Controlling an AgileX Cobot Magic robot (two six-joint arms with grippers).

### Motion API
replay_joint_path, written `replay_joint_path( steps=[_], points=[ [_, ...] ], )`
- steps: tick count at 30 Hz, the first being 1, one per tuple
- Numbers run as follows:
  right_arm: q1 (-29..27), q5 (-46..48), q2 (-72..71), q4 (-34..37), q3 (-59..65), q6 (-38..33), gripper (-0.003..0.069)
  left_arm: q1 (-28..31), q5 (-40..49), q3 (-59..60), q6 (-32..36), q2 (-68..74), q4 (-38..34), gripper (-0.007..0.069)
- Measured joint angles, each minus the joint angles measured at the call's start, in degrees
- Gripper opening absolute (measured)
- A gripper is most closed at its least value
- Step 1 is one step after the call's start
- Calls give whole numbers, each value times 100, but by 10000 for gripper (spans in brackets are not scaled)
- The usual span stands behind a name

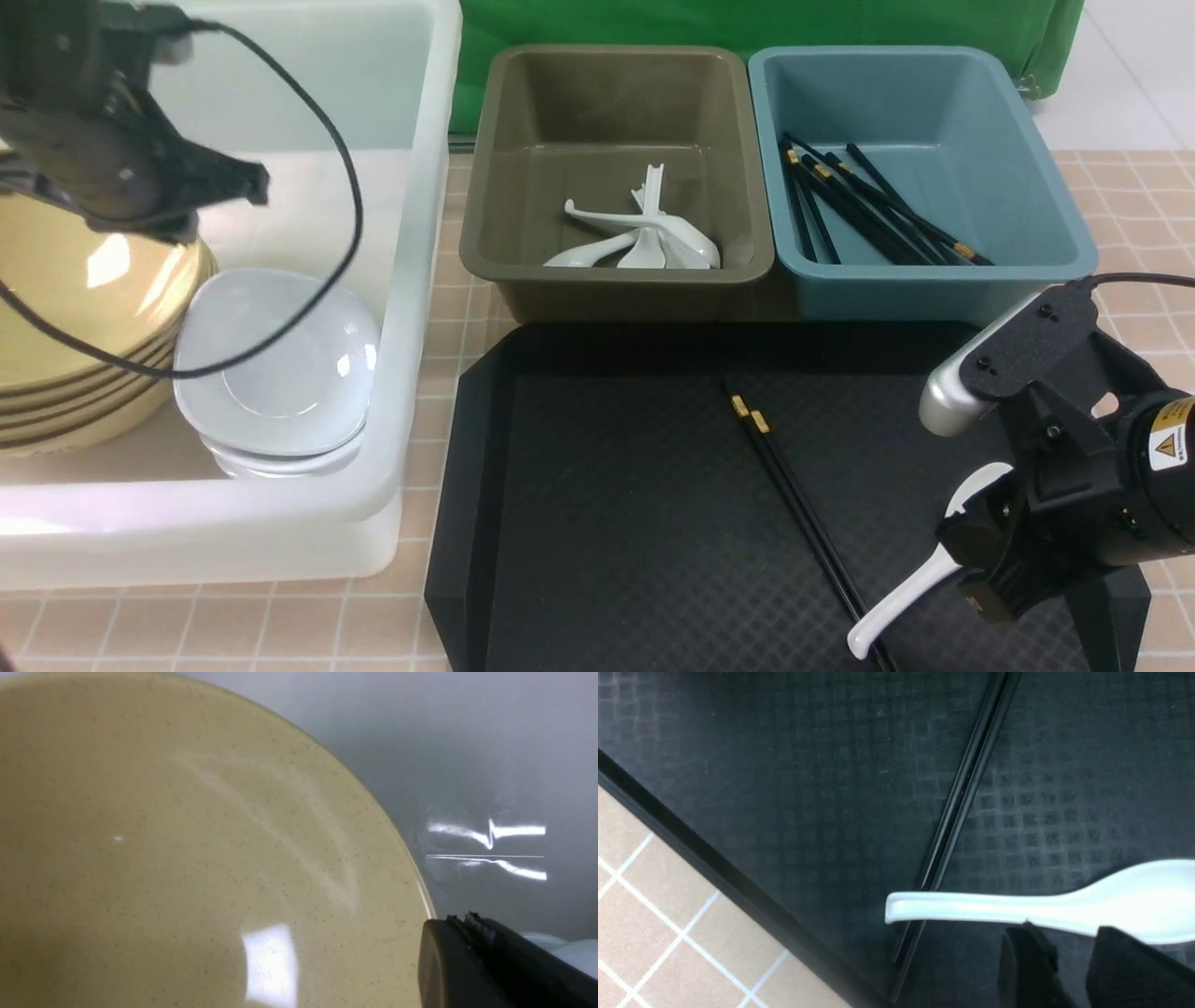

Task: On brown table put chopsticks spoon bowls plates into blue grey white boxes.
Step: 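Reach down and grasp the white spoon resting in the bowl with the right gripper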

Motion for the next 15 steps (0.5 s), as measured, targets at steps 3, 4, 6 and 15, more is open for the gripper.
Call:
replay_joint_path(
  steps=[3,4,6,15],
  points=[
    [0,-5,0,4,0,11,236,0,-58,0,202,-152,-295,-7],
    [0,-5,0,7,6,18,236,0,-121,0,384,-193,-518,-7],
    [0,-5,0,12,6,18,236,0,-216,0,637,-171,-724,-7],
    [0,-6,0,18,6,18,236,0,-457,0,1127,554,-625,-7]
  ],
)
